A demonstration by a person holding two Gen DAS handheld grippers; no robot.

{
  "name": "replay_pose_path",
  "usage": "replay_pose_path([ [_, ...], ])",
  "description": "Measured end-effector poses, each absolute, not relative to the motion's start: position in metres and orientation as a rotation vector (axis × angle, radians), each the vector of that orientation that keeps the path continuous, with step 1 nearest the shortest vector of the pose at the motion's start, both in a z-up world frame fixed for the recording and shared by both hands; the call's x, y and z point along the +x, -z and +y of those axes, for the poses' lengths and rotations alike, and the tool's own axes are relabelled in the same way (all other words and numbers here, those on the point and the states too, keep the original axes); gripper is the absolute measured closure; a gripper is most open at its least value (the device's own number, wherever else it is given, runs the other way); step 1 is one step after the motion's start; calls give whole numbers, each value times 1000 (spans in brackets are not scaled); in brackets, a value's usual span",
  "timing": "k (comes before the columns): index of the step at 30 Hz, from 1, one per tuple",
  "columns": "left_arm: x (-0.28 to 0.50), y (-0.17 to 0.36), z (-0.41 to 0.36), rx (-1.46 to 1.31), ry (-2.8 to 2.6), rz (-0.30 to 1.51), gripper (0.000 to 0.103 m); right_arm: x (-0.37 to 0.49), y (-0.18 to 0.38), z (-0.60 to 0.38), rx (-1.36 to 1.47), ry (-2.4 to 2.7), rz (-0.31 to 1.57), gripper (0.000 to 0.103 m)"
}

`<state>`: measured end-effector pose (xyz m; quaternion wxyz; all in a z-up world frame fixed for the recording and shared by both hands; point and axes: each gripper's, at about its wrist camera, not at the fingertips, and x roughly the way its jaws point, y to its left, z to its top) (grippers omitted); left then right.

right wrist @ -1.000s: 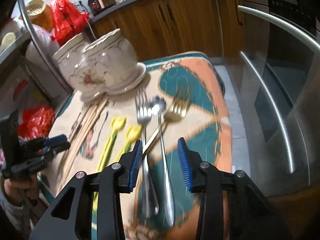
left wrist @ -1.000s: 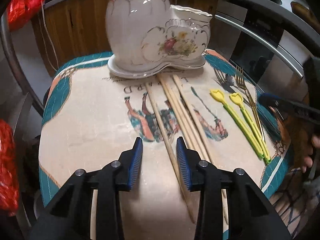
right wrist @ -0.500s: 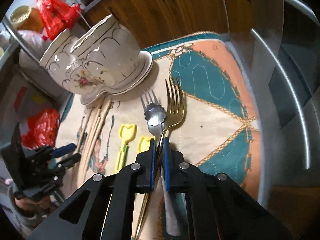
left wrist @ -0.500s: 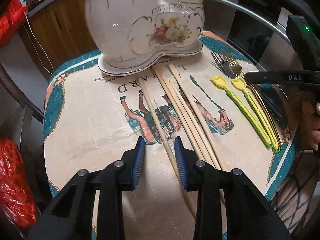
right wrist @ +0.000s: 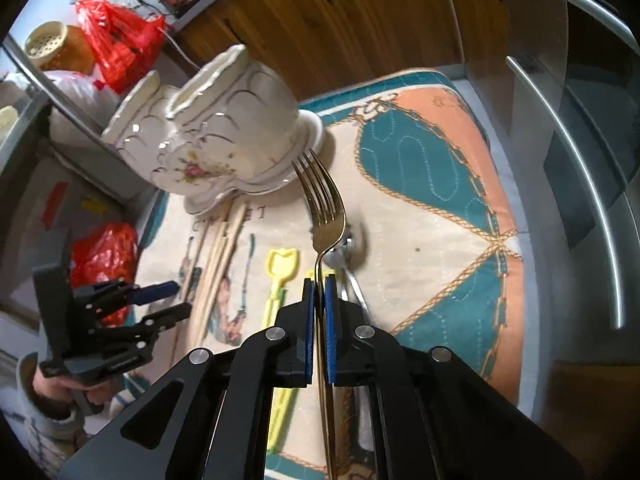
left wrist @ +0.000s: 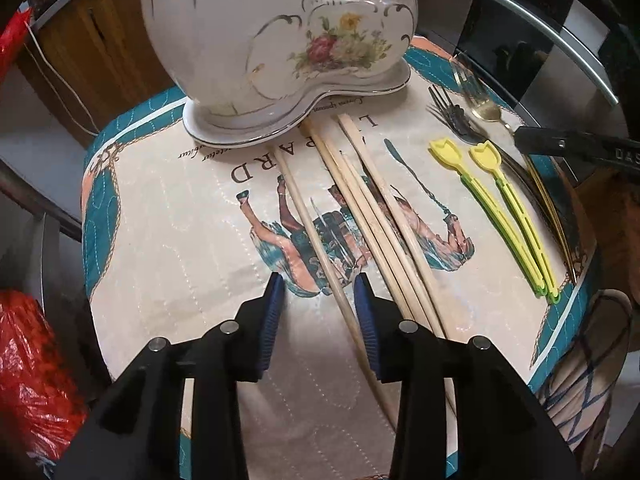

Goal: Organize utensils
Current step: 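Grasp a chopstick with the left tool while the right tool grasps the gold fork, then lift the chopstick with the left tool while the right tool lifts the gold fork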

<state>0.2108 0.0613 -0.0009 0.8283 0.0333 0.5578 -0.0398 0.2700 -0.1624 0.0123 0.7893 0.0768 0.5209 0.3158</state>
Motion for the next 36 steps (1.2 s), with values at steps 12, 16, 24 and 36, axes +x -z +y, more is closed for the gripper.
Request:
replay_pose_path([
  [12,176,1,84,-25,99,1110,99,245,-46,-157,156,-766,1004,97],
  [16,148,-10,102,-112,130,978,99,237,-53,-156,123,-775,947,97],
  [24,98,-49,133,-227,126,706,99,228,-70,-155,105,-793,825,97],
  [36,104,-112,133,-236,133,383,99,223,-94,-137,31,-799,702,97],
])
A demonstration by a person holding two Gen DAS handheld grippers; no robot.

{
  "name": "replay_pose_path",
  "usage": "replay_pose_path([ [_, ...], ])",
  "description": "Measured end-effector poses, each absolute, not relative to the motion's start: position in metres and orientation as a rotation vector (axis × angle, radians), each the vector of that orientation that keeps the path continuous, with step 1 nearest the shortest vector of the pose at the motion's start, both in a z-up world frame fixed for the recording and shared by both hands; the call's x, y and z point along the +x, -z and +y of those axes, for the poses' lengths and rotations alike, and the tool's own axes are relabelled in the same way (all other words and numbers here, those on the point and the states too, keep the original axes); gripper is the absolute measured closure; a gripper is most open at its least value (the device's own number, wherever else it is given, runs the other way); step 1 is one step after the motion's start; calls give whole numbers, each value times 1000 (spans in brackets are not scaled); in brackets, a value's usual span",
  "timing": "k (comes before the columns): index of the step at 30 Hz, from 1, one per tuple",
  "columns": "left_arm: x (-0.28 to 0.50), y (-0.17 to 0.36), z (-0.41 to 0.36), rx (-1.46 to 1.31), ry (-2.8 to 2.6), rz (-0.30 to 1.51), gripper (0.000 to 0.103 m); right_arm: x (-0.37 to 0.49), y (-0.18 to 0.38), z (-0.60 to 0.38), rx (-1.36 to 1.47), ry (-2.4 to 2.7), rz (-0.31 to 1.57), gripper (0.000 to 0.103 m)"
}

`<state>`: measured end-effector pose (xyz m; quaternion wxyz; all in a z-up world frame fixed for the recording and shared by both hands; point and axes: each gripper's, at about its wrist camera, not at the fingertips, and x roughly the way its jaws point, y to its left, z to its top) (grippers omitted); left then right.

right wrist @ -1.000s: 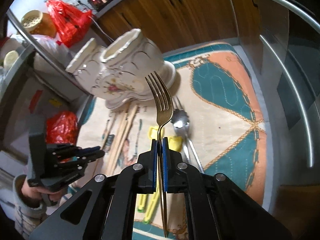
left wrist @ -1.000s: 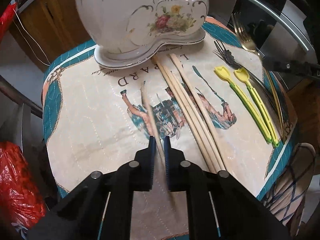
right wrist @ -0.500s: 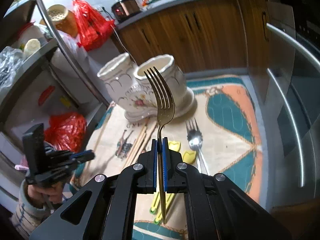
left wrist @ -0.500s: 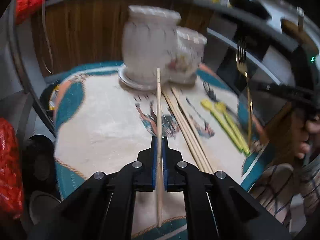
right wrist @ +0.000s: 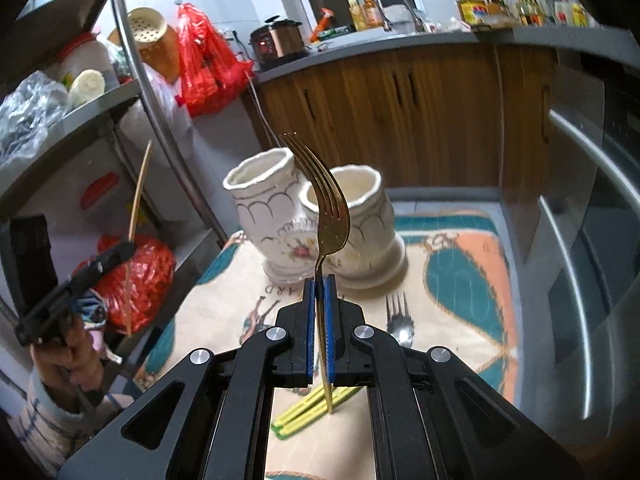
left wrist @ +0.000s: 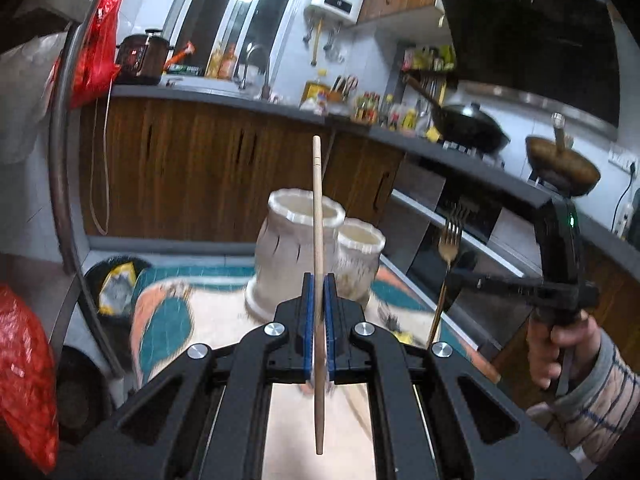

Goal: Organize utensils
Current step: 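Lift the chopstick with the left tool while the right tool lifts the gold fork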

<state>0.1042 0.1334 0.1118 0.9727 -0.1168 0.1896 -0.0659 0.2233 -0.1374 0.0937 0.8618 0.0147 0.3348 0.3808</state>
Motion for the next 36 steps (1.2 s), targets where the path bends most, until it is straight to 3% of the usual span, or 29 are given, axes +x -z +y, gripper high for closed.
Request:
replay_pose_path([
  [19,208,-194,146,-200,181,94,99,269,-182,-114,-1,-823,544,98],
  [28,267,-166,148,-224,156,118,99,295,-201,-96,-21,-826,502,98],
  [36,269,-120,146,-208,95,152,99,314,-173,-80,-31,-818,556,98],
])
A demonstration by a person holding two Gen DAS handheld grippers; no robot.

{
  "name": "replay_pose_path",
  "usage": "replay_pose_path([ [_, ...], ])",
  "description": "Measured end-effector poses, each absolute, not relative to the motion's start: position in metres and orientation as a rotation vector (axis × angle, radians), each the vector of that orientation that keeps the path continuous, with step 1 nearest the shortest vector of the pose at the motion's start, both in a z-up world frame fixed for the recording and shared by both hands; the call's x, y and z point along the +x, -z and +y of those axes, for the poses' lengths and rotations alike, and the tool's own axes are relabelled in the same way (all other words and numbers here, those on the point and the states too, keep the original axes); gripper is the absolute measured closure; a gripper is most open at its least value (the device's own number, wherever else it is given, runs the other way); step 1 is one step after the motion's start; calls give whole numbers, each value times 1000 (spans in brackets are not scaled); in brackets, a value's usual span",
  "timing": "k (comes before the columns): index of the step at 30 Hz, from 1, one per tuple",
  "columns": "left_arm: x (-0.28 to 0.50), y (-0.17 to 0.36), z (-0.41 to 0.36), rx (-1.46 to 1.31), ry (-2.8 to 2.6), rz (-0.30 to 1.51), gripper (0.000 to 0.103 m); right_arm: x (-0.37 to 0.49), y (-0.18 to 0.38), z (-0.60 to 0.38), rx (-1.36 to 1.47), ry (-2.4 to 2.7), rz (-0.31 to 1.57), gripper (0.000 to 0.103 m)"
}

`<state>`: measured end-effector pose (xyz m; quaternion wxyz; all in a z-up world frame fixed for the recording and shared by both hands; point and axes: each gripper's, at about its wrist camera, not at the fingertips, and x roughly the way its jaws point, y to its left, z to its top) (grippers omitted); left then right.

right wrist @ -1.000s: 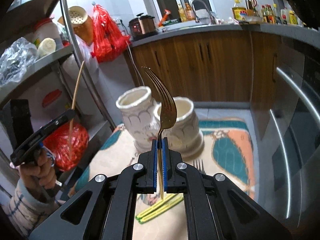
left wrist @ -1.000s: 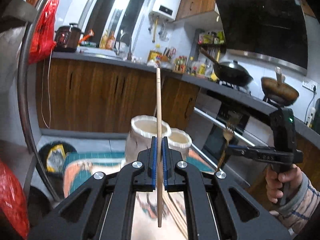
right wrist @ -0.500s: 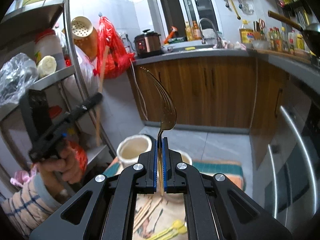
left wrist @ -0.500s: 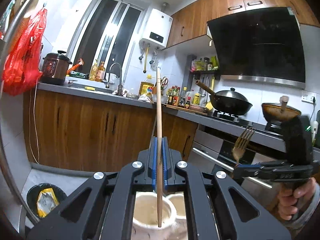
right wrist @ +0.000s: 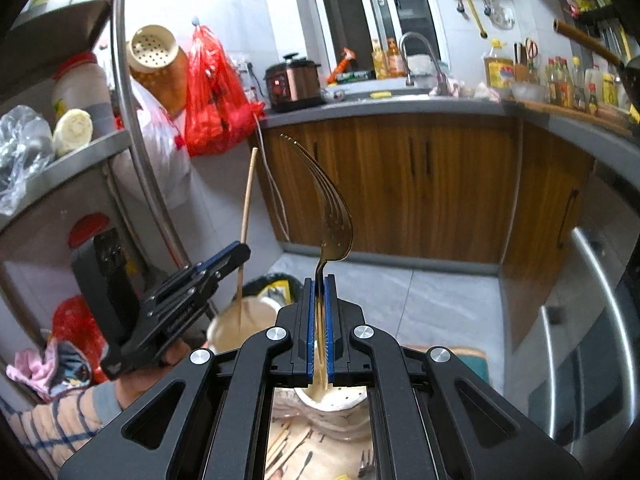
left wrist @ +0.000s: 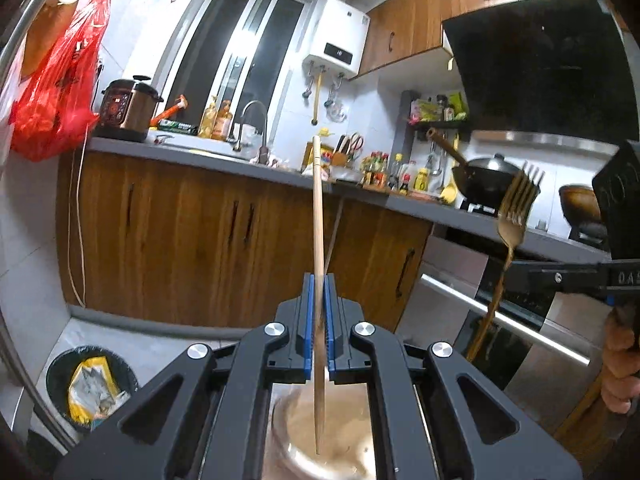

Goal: Organize utensils
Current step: 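Lift the chopstick with the left tool while the right tool lifts the gold fork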

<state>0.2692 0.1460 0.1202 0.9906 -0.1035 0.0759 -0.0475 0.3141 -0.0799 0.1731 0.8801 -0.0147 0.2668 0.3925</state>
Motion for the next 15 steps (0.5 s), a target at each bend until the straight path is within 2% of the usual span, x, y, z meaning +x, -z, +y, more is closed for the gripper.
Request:
replay_pose_path([
  [8,251,-91,134,-184,70,173,99,318,-140,-71,-39,-821,630,98],
  [15,240,-88,129,-184,48,172,98,320,-134,-66,-44,-820,654,98],
])
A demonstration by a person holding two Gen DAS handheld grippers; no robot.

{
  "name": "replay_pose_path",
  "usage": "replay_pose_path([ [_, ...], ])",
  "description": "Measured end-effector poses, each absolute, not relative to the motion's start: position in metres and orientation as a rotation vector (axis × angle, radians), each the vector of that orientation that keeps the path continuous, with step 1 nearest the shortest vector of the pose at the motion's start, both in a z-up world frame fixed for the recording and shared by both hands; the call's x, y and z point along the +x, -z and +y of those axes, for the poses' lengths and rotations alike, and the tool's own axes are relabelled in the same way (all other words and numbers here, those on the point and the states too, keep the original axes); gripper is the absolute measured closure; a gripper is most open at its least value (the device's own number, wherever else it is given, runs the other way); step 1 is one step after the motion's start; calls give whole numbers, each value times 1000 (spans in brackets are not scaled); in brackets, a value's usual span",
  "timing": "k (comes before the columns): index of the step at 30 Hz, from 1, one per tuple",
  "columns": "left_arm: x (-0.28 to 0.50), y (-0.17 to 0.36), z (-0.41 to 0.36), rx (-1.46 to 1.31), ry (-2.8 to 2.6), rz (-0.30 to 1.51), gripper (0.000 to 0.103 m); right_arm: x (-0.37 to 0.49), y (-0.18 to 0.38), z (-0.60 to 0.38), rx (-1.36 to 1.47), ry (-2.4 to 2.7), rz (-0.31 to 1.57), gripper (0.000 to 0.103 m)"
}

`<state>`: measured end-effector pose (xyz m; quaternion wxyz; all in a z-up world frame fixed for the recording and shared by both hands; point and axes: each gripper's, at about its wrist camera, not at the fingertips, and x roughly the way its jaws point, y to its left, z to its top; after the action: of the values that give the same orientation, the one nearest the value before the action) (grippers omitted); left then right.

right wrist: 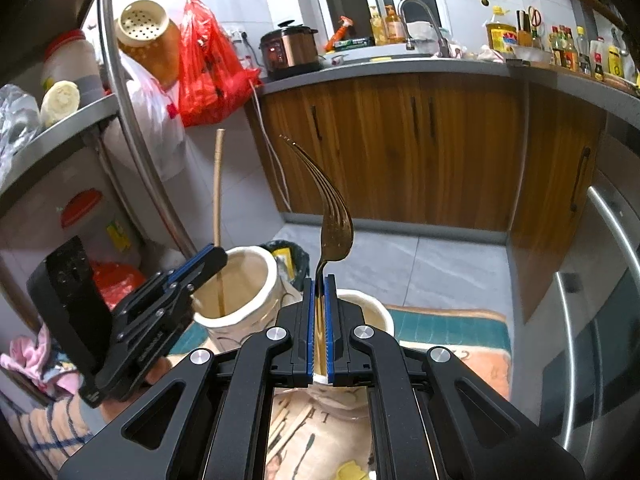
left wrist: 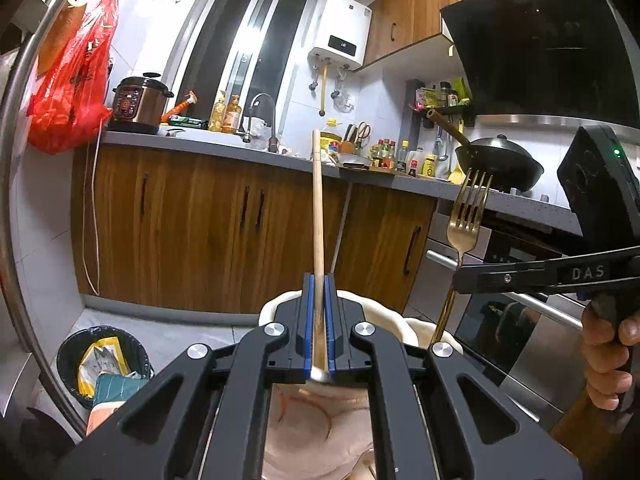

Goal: Organize utensils
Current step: 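Lift the chopstick with the left tool while the right tool lifts the gold fork, then drop the chopstick into the tall holder while the right tool drops the fork into the short one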

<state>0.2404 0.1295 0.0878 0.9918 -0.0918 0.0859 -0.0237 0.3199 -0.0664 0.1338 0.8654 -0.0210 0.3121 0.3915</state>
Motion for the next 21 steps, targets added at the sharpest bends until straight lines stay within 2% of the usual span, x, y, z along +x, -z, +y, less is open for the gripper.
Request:
replay_pose_path([
  [11,238,-93,131,-194,-41,222,98,340,-121,-49,-38,-806,697,98],
  [13,236,-93,132,-201,-29,219,91,344,-122,-47,-31,-801,707,97],
  [14,236,-94,132,-205,-29,218,83,345,-121,-48,-29,-798,709,97],
  [16,232,-96,132,-213,-26,206,61,350,-120,-47,-18,-795,718,97],
  [21,217,-100,130,-204,-17,185,49,359,-116,-49,7,-780,734,96],
])
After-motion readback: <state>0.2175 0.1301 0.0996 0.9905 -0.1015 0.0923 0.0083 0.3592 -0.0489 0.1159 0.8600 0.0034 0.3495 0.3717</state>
